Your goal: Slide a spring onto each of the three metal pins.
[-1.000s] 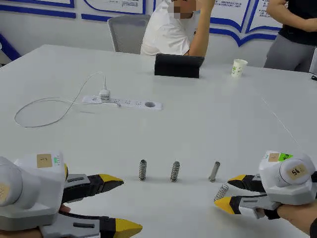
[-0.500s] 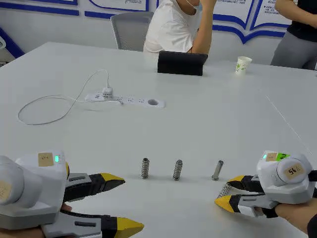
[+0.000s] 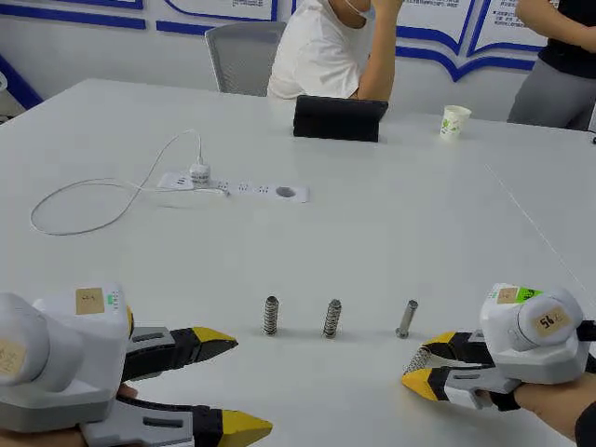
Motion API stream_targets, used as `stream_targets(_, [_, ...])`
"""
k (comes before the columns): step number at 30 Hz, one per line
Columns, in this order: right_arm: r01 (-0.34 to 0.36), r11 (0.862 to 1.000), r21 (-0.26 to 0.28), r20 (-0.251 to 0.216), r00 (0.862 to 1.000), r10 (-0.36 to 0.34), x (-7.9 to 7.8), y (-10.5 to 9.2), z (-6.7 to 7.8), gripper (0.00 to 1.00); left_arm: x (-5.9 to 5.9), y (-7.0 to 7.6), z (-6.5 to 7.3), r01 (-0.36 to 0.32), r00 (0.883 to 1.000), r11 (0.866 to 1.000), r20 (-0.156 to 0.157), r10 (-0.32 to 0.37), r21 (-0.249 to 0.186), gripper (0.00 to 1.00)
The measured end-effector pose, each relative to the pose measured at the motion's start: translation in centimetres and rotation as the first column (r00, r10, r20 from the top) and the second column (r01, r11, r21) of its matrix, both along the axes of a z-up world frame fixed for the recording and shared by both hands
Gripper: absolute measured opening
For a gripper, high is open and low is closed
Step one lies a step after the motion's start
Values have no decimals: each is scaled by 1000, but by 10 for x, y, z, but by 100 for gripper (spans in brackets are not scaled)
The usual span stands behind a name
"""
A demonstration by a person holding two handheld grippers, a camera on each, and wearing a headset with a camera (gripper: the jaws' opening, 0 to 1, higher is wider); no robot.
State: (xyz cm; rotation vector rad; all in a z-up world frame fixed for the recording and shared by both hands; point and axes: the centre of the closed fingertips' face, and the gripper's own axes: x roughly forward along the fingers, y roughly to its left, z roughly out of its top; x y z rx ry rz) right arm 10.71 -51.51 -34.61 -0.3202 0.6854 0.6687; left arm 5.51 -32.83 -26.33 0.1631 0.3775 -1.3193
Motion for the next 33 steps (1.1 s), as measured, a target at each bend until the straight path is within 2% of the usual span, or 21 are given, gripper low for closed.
stream_targets(14, [-68,998,0,31,997,68,-10,23,13,34,0,-4,-1,18,1000,1000,-10,-18,0,57])
stream_targets(21, [-127,992,-6,52,990,127,-18,41,20,34,3,-9,-2,34,999,999,-34,-34,7,56])
stream_targets(26, [-179,984,-14,75,981,180,-22,58,29,34,4,-14,-4,42,995,999,-86,-42,-2,55])
stream_targets(28, [-196,981,-14,82,977,196,-23,64,32,34,4,-16,-3,41,991,999,-128,-43,-18,55])
stream_targets(31, [-219,976,-18,94,971,220,-24,73,37,34,4,-20,-1,39,985,999,-168,-45,-38,54])
stream_targets(33, [-236,972,-21,102,966,237,-24,78,39,34,5,-22,0,37,976,998,-211,-48,-55,53])
